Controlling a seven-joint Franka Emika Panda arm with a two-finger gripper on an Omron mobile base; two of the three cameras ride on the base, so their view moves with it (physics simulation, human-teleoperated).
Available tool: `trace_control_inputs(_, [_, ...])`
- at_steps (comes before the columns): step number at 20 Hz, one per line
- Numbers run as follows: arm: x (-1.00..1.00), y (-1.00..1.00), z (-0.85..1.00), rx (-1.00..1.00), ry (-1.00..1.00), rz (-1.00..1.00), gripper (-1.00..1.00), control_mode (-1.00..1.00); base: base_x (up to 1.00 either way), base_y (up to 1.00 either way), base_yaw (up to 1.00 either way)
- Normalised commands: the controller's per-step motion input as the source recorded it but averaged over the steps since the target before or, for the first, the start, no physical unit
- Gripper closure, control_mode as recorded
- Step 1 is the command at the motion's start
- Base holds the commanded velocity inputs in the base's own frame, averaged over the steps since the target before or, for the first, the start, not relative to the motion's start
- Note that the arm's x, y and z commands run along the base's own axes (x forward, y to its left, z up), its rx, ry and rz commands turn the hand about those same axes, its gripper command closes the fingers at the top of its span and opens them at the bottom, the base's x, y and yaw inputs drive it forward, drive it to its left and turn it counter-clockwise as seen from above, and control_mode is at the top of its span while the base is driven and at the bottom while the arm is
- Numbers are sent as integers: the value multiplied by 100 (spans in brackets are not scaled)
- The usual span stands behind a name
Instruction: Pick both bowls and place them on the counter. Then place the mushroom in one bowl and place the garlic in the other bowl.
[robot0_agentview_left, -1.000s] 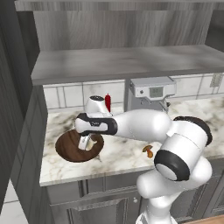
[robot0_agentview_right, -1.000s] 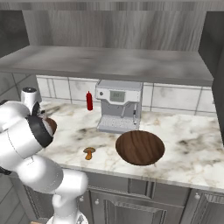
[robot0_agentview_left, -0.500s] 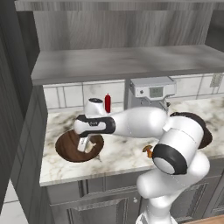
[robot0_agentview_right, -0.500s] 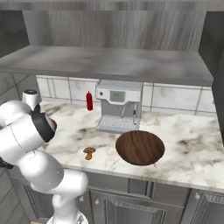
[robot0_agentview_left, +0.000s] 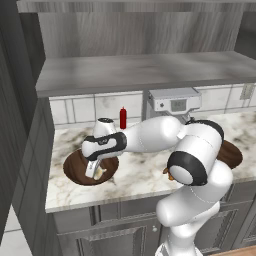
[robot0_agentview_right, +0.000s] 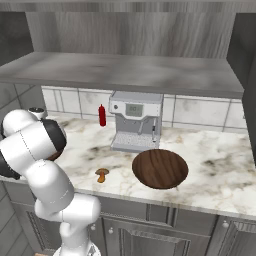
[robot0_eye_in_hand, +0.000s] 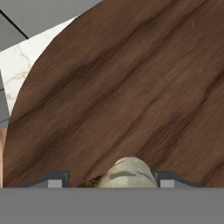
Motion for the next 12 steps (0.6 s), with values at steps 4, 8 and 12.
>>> trace_control_inputs(4, [5, 13, -3, 0, 0, 0, -100, -100, 0, 0, 0])
trace_control_inputs(8, [1, 0, 0, 0, -1, 0, -100, -100, 0, 0, 0])
trace_control_inputs(12, [0, 0, 2, 0, -1, 0, -100, -100, 0, 0, 0])
